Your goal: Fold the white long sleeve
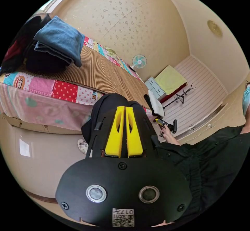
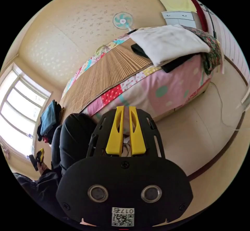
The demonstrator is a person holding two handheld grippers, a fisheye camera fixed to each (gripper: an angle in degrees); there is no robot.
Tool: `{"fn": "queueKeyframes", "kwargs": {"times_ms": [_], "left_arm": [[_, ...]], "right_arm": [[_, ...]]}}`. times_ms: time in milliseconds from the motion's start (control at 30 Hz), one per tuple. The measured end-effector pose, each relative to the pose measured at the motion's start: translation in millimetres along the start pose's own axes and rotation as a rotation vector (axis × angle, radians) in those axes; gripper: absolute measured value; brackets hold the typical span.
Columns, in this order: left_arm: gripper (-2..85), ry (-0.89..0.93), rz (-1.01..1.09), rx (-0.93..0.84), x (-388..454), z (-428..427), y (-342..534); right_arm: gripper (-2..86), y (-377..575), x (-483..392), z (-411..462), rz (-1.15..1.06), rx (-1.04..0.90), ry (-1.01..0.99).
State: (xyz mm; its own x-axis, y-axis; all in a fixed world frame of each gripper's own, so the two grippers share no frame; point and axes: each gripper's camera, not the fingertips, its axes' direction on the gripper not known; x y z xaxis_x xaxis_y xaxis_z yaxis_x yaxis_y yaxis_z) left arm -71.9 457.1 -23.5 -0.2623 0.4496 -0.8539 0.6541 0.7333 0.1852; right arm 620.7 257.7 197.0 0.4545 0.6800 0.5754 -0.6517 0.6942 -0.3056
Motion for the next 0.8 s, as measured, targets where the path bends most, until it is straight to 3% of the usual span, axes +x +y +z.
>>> {"fn": "queueKeyframes", "kwargs": {"times_ms": [233,433,633,800], "left_arm": [[-1.0,-0.082,-0.066,0.090,8.7,-14.2,-1.9],[-1.0,-0.105,-0.087,0.058,1.2,-13.6,-6.1],[-0.9,-0.095,-0.164,0.116,-17.3,-21.6,-7.9],[-0.9,-0.086,-0.189,0.120,-26.2,-22.0,-13.9]], "right_arm": [[7.6,-67.2,75.5,-15.9,0.325,0.253,-0.294],[8.4,-130.2,100.1,-26.8,0.502,0.414,-0.373],[7.9,-158.2,105.1,-36.8,0.626,0.354,-0.371],[8.4,-144.7,85.0,-63.3,0.652,0.413,-0.216]]}}
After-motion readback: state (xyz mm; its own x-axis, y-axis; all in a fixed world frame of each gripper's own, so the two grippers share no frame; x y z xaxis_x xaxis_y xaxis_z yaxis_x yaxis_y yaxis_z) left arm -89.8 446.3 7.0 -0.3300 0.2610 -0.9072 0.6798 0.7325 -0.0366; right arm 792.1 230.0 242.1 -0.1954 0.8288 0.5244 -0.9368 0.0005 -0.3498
